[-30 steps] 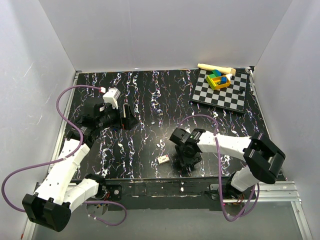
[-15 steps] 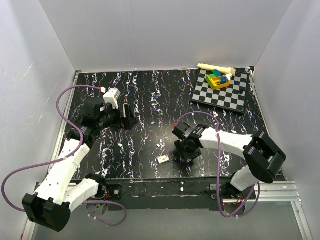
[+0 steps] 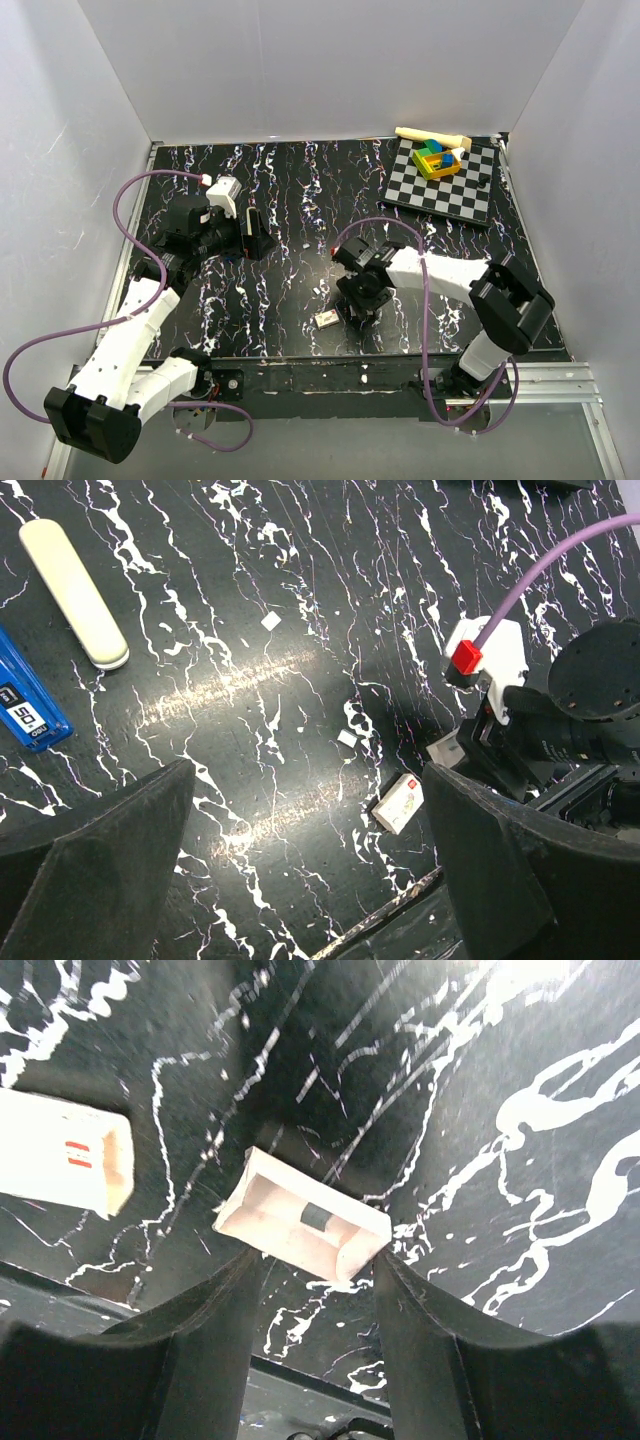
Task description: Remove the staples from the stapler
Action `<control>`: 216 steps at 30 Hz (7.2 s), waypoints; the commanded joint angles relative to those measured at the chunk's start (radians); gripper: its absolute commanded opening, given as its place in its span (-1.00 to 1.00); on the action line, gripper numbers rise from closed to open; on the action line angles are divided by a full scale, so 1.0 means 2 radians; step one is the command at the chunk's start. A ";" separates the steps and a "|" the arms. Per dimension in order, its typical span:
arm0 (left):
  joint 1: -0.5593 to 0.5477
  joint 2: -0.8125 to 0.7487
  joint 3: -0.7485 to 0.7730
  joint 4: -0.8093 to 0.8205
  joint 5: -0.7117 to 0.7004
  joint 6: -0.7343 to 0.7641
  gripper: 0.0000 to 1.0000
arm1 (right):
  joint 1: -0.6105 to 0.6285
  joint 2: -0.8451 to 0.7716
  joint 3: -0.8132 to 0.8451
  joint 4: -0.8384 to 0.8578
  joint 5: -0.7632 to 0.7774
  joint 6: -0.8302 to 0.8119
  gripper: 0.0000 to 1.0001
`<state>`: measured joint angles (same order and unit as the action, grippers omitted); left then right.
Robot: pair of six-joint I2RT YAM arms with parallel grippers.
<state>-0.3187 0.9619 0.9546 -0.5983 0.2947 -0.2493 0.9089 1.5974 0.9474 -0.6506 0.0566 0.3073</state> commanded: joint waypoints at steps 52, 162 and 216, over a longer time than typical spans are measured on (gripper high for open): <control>-0.007 -0.047 0.018 -0.024 -0.042 -0.007 0.96 | 0.008 0.194 0.319 -0.057 -0.055 -0.001 0.24; -0.007 -0.048 0.015 -0.029 -0.044 -0.002 0.96 | 0.049 0.086 0.157 -0.054 0.064 0.048 -0.58; -0.007 -0.045 0.009 -0.027 -0.044 -0.001 0.96 | 0.043 0.109 0.147 -0.048 0.071 0.056 -0.42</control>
<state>-0.3298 0.8772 0.9638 -0.6521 0.2165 -0.2615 0.9970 1.8156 1.2301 -0.7528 0.1959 0.4129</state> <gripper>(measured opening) 0.981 0.274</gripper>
